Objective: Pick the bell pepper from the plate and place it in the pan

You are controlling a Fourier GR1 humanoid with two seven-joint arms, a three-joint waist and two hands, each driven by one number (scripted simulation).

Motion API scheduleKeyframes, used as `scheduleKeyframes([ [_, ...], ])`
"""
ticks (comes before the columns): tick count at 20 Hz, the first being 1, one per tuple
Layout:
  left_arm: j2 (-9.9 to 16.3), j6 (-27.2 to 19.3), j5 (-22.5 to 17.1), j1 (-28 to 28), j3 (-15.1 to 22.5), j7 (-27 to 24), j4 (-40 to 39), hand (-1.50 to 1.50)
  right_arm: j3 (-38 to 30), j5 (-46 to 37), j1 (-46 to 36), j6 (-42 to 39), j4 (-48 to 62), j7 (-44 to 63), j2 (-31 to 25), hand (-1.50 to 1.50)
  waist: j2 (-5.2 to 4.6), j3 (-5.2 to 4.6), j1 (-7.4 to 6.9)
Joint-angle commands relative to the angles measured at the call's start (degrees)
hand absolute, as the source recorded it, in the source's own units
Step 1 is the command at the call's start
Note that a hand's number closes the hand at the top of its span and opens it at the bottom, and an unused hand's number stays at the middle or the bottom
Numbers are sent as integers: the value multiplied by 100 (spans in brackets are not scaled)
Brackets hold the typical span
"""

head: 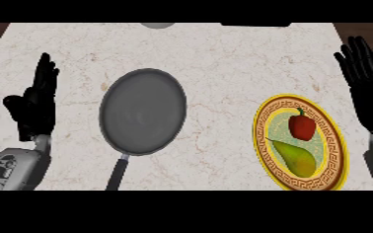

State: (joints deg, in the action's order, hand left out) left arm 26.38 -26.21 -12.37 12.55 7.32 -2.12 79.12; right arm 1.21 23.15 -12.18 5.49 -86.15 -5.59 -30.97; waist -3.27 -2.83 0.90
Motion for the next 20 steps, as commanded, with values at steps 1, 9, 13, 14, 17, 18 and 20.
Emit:
scheduleKeyframes([
  [1, -260, 73, 30, -194, 219, -35, -135, 0, -240, -63, -101, 331, 485, 89, 79, -150, 284, 280, -108],
  [9, 161, 552, 282, -869, 783, 339, -76, 0, -1701, -533, 826, 3501, 1645, 1087, 221, -150, 306, 267, 357],
  [13, 271, 742, 271, -1065, 922, 484, 289, 0, -1092, -1010, 1761, 4251, 996, 2001, 425, -150, 392, 250, 133],
  [14, 188, 655, 357, -1255, 1031, 419, 365, 0, -816, -1231, 2085, 4240, 757, 2229, 294, -150, 392, 247, 89],
  [17, 253, 739, 334, -1112, 982, 514, 403, 0, -137, -1867, 2426, 3878, 588, 3076, -592, -150, 338, 237, 0],
  [18, 281, 726, 386, -1172, 1022, 490, 586, 0, -57, -1899, 2645, 3688, 416, 3315, -801, -150, 353, 243, -10],
  [20, 305, 805, 423, -1388, 1076, 424, 596, 0, 363, -2177, 2629, 3727, -160, 3909, -877, -150, 343, 255, -93],
])
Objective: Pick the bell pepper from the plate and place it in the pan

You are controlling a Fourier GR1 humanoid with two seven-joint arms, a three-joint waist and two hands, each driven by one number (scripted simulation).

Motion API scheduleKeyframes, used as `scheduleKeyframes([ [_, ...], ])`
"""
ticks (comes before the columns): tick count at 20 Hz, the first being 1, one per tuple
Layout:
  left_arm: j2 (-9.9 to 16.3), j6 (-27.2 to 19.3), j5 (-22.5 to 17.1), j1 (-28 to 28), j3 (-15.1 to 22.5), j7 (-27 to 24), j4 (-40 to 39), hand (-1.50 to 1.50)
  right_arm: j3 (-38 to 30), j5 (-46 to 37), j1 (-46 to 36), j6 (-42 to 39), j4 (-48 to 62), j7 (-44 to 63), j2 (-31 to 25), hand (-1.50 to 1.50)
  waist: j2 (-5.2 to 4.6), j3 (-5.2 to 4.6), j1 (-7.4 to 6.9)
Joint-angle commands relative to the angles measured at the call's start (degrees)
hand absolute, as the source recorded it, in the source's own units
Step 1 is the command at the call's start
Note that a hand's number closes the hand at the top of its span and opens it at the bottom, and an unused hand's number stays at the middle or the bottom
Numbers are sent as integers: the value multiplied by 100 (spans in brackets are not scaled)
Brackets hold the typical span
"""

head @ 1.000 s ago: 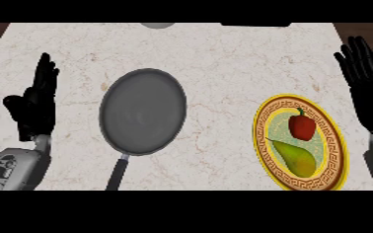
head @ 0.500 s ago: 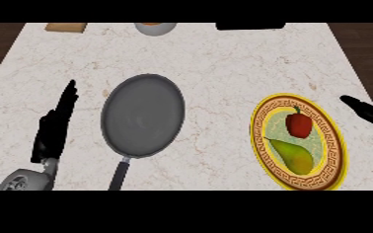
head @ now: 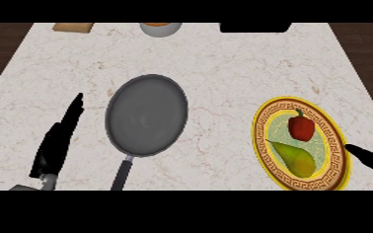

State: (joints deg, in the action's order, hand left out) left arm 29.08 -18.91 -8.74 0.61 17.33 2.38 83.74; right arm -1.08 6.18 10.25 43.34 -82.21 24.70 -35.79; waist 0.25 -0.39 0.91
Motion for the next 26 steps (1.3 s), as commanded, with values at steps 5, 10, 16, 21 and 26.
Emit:
scheduleKeyframes([
  [5, -58, 3, 175, -14, 133, 300, 322, 0, 518, -82, -113, -1321, -1566, 2414, -1571, -150, -19, 23, -110],
  [10, 173, 117, 135, -134, -87, 562, 765, 0, 571, 263, -823, -2092, -1913, 3424, -1884, -150, -19, 34, -182],
  [16, -203, 9, 427, -124, 111, 683, 818, 0, 794, 469, -1916, -2780, -1068, 4091, -1700, -150, -37, 39, -198],
  [21, -269, 113, 474, -324, 29, 321, 717, 0, 1100, 638, -2740, -3264, -559, 4545, -1541, -150, -39, 35, -234],
  [26, -220, 286, 383, 81, -98, 740, 711, 0, 1545, 836, -3263, -3951, 216, 4621, -1426, -150, -60, 37, -263],
])
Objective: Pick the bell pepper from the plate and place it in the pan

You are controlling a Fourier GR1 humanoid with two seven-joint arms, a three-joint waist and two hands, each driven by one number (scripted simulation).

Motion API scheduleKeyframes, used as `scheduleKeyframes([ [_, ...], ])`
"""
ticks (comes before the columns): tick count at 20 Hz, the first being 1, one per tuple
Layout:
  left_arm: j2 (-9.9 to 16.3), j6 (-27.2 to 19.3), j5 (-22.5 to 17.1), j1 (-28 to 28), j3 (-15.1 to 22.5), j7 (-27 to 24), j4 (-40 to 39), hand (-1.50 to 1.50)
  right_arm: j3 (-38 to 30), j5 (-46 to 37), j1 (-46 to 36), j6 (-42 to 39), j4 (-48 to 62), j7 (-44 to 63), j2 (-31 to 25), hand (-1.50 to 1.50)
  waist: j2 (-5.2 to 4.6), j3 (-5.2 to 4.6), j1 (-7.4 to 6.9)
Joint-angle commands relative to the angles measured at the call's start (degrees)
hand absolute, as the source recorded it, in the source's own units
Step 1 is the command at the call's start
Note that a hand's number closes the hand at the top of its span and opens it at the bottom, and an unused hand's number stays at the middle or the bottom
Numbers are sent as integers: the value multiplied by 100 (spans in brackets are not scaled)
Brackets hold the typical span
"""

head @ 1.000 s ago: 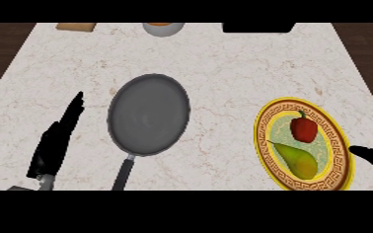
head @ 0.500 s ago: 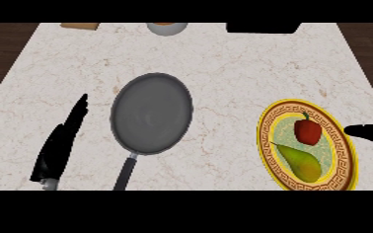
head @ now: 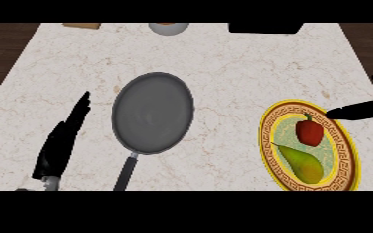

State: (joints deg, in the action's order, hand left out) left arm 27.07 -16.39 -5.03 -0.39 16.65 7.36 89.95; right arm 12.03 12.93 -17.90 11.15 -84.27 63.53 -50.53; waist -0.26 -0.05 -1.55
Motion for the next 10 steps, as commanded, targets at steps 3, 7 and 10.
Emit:
scheduleKeyframes([
  [3, -24, 131, -30, 71, -37, 204, 86, 0, 554, 218, -438, -696, 574, 970, 269, -150, -3, 2, -17],
  [7, -107, 124, 67, 88, -111, 13, -86, 0, 746, 348, -908, -983, 710, 1306, 304, -150, 7, -3, 44],
  [10, -179, 71, 195, -152, -155, -217, -172, 0, 742, 279, -841, -962, 1223, 800, 594, -150, 11, 3, 70],
])
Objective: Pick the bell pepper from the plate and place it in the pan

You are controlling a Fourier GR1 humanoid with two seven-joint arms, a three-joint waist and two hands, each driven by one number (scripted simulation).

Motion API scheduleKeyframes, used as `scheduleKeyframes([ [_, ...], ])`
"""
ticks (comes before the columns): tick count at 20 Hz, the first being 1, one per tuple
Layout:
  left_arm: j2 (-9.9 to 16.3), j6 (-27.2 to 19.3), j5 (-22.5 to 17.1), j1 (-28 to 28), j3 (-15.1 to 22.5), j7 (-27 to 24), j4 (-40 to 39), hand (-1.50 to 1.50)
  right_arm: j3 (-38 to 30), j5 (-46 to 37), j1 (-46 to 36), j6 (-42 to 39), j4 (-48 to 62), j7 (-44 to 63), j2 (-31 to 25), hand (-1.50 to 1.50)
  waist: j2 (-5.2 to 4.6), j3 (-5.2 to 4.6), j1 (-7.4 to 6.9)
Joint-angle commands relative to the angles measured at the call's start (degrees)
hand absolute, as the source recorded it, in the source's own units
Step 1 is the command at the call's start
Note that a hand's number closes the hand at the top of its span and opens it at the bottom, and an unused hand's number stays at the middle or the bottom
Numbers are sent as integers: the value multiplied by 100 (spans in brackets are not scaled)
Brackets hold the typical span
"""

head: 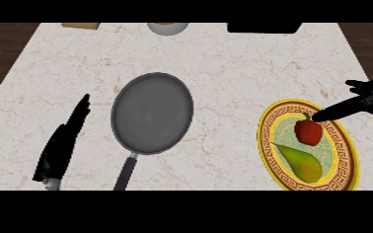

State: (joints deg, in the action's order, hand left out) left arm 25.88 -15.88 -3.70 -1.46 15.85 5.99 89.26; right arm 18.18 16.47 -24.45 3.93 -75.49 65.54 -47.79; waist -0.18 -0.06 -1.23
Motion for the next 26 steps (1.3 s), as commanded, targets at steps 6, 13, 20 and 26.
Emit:
scheduleKeyframes([
  [6, 44, 266, -47, -199, -240, -77, 143, 0, 313, -109, -719, -485, 972, 841, 571, -150, 2, 2, -12],
  [13, -139, 195, 142, 109, -209, 358, 162, 0, 478, -219, -792, -475, 1514, 821, 838, -150, 1, 6, 27],
  [20, -240, 318, 208, -151, -348, 44, -21, 0, 403, -176, -488, -698, 1363, 739, 765, -150, 20, 2, 108],
  [26, -327, 399, 287, -202, -419, -4, 73, 0, 339, -286, -624, -686, 1659, 757, 1040, -150, 16, 3, 81],
])
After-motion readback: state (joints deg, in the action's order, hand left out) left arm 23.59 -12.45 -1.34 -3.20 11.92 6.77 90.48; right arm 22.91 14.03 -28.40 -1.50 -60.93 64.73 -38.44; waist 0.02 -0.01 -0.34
